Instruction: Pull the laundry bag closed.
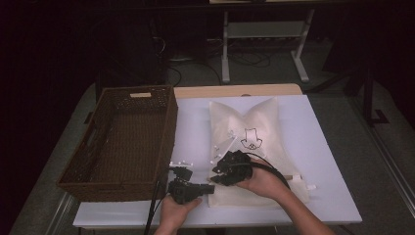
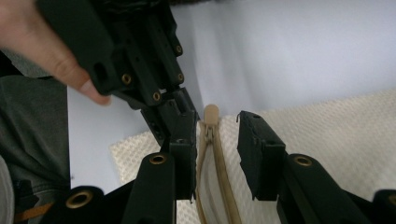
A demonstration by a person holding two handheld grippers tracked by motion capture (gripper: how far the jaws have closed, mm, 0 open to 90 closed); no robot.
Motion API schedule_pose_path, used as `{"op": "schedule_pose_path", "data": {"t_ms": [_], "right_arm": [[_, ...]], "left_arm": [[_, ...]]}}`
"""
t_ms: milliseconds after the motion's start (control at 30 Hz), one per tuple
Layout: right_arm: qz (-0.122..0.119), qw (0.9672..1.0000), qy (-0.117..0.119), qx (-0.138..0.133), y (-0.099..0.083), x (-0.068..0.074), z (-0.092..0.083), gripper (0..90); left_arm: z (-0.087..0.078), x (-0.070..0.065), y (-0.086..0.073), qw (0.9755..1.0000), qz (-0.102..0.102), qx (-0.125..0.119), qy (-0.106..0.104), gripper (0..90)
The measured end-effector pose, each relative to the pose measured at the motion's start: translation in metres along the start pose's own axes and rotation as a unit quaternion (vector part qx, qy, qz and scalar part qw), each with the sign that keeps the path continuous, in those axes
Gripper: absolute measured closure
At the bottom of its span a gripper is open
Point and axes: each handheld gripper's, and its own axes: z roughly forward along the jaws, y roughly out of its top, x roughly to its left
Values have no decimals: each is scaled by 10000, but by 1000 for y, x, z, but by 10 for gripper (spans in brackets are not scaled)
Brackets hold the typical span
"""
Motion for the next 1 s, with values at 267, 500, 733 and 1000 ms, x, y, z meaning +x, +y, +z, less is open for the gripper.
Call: {"op": "schedule_pose_path", "data": {"t_ms": [267,500,733,1000], "right_arm": [[154,9993,163,312,16,-2,14,677],[279,9971,432,555,27,-14,26,702],[234,9965,450,672,30,-11,24,801],[472,9970,332,524,16,-8,6,801]], "left_arm": [[-8,-7,-1,9994,254,-188,164,848],[-8,-10,-1,9985,431,-148,307,847],[-8,-8,-2,9988,380,-159,277,845],[-6,-8,-3,9989,308,-207,302,843]]}}
